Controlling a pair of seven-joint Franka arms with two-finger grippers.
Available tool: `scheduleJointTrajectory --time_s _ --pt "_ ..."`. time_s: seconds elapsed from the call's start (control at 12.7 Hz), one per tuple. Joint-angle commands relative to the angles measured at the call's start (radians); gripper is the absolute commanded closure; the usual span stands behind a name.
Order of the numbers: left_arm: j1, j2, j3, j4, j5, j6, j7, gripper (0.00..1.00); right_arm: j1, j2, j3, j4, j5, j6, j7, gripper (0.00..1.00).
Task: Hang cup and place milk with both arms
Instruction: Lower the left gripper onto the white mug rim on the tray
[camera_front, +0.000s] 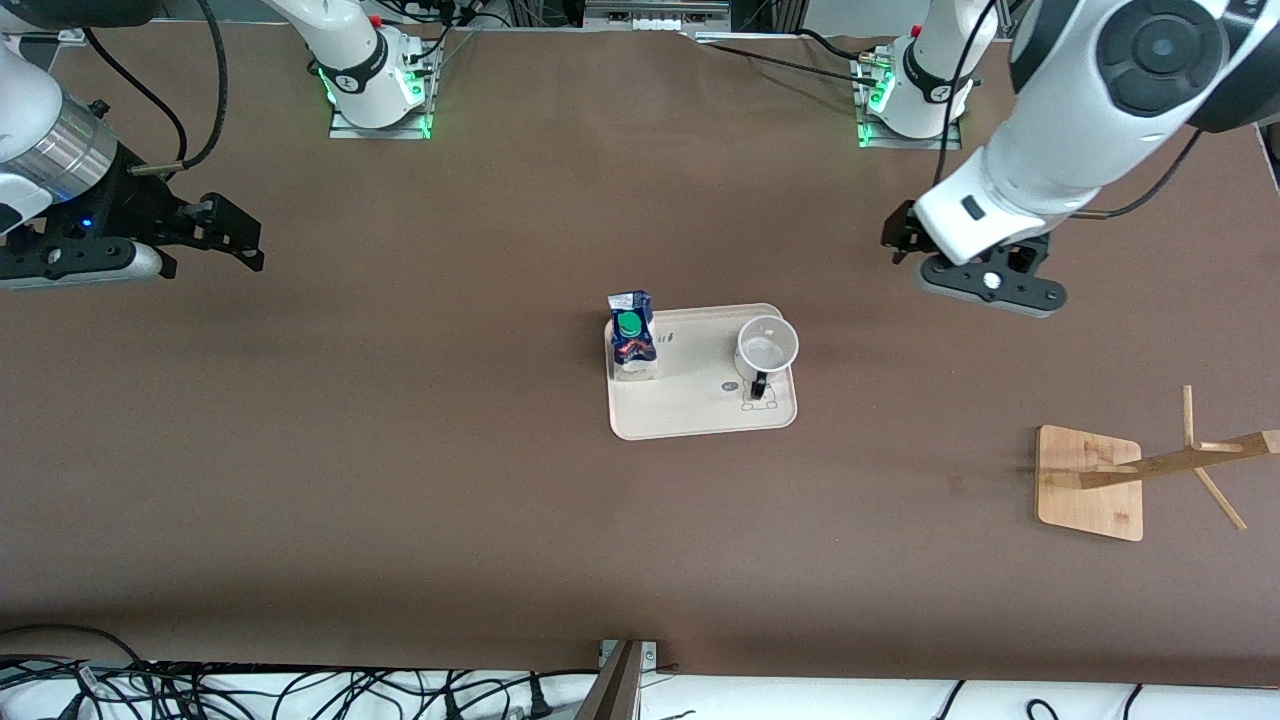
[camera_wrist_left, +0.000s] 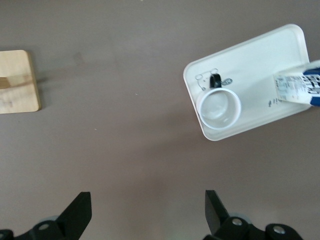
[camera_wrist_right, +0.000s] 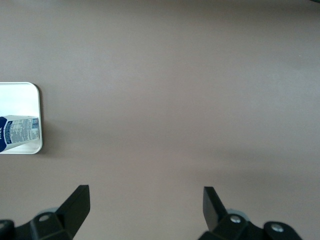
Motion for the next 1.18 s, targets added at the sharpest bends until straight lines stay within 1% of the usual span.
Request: scheduleJointTrajectory --time_s 0.0,0.08,0.16,0.39,0.47,0.63,0.79,0.87,1.02,1.1 --pt "-0.004 0.101 -0.045 0.036 -0.009 -0.014 -0.002 0.0 -0.005 0.0 0.002 0.013 0.016 -0.013 -0.001 0.0" --pt "-0.006 0.133 -0.065 0.036 -0.009 0.013 -0.009 0.0 -0.005 0.0 0.002 0.013 0.016 -0.015 -0.001 0.0" --pt "-0.024 0.164 -0.076 0.035 -0.005 0.088 -0.047 0.0 -0.004 0.0 0.002 0.013 0.016 -0.013 -0.001 0.0" --pt "-0.093 0.266 -0.075 0.029 0.023 0.259 -0.279 0.0 -0.005 0.0 0.004 0.013 0.016 -0.012 -0.001 0.0" --pt "-0.108 0.294 -0.076 0.021 0.037 0.315 -0.318 0.0 -0.005 0.0 0.002 0.013 0.016 -0.012 -0.001 0.0" --pt "-0.118 0.337 -0.076 -0.005 0.073 0.376 -0.335 0.0 -0.004 0.0 0.002 0.013 0.016 -0.012 -0.001 0.0" --pt "-0.121 0.35 -0.078 -0.057 0.074 0.39 -0.341 0.0 -0.005 0.0 0.002 0.013 0.016 -0.012 -0.001 0.0" --pt "-0.135 0.351 -0.079 -0.097 0.072 0.415 -0.341 0.08 -0.004 0.001 0.002 0.013 0.016 -0.012 -0.001 0.0" --pt "-0.147 0.377 -0.079 -0.165 0.072 0.543 -0.361 0.22 -0.004 0.001 0.002 0.013 0.016 -0.012 -0.001 0.0" --pt "-0.148 0.399 -0.079 -0.183 0.072 0.609 -0.386 0.23 -0.004 0.0 0.002 0.013 0.016 -0.012 -0.001 0.0"
